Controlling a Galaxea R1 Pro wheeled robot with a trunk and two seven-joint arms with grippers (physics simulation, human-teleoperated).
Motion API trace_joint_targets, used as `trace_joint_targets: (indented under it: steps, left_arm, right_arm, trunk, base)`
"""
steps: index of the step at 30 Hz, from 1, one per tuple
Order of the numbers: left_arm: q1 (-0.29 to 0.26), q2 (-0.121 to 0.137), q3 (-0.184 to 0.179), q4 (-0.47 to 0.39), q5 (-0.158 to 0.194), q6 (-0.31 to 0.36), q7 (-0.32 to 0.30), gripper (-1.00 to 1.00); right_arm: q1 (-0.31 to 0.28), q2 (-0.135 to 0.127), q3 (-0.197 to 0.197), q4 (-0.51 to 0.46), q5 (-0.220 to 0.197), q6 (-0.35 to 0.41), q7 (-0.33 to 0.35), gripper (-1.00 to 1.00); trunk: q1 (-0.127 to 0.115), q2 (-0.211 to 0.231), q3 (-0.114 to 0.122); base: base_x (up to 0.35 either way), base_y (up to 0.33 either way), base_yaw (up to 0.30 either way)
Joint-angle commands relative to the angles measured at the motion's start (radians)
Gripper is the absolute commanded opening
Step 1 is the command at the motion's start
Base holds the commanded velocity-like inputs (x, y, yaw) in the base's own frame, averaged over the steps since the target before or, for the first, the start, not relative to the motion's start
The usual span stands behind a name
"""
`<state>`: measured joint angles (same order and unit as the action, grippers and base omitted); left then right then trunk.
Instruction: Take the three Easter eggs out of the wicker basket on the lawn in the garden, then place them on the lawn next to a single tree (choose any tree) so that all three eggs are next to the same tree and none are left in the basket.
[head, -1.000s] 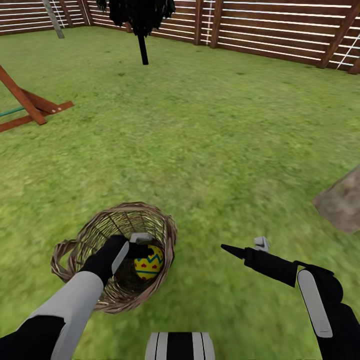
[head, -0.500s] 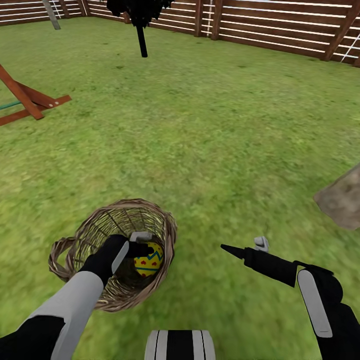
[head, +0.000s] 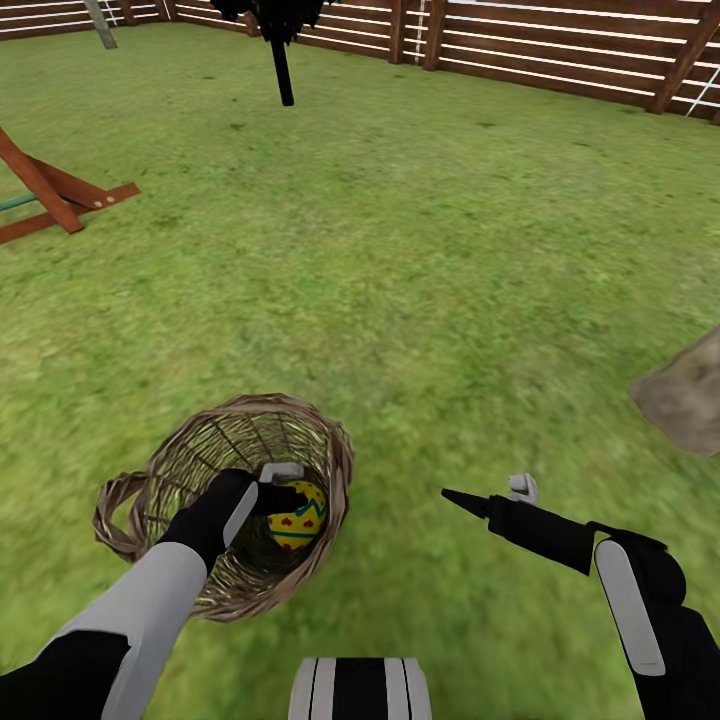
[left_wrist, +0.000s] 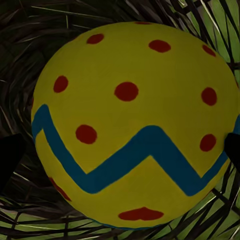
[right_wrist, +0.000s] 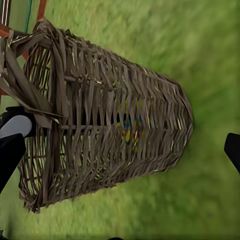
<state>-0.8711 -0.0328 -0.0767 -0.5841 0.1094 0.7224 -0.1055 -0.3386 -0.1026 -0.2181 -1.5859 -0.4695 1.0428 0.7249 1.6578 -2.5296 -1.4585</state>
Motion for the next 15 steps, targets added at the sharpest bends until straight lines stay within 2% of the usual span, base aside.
trace_joint_targets:
  steps: [1, 4, 8, 15]
  left_arm:
    - [0.0, 0.001, -0.003, -0.001, 0.01, 0.005, 0.004, 1.0]
    - [0.0, 0.001, -0.003, -0.001, 0.01, 0.005, 0.003, 1.0]
    - [0.0, 0.001, -0.003, -0.001, 0.01, 0.005, 0.003, 1.0]
    - [0.0, 0.001, -0.003, -0.002, 0.01, 0.004, 0.003, 1.0]
  right_arm:
    - [-0.001, 0.0, -0.001, 0.0, 0.005, 0.004, 0.007, 1.0]
    - [0.0, 0.0, -0.001, 0.0, 0.005, 0.004, 0.007, 1.0]
    - [-0.001, 0.0, -0.001, 0.0, 0.005, 0.004, 0.007, 1.0]
    - [0.0, 0.0, -0.001, 0.0, 0.005, 0.004, 0.007, 1.0]
  trunk:
    - [0.0, 0.0, -0.001]
    - [0.0, 0.0, -0.001]
    - [0.002, -0.001, -0.016]
    - [0.002, -0.001, -0.016]
  base:
    - [0.0, 0.0, 0.0]
    - [0.0, 0.0, 0.0]
    - [0.0, 0.0, 0.0]
    - [0.0, 0.0, 0.0]
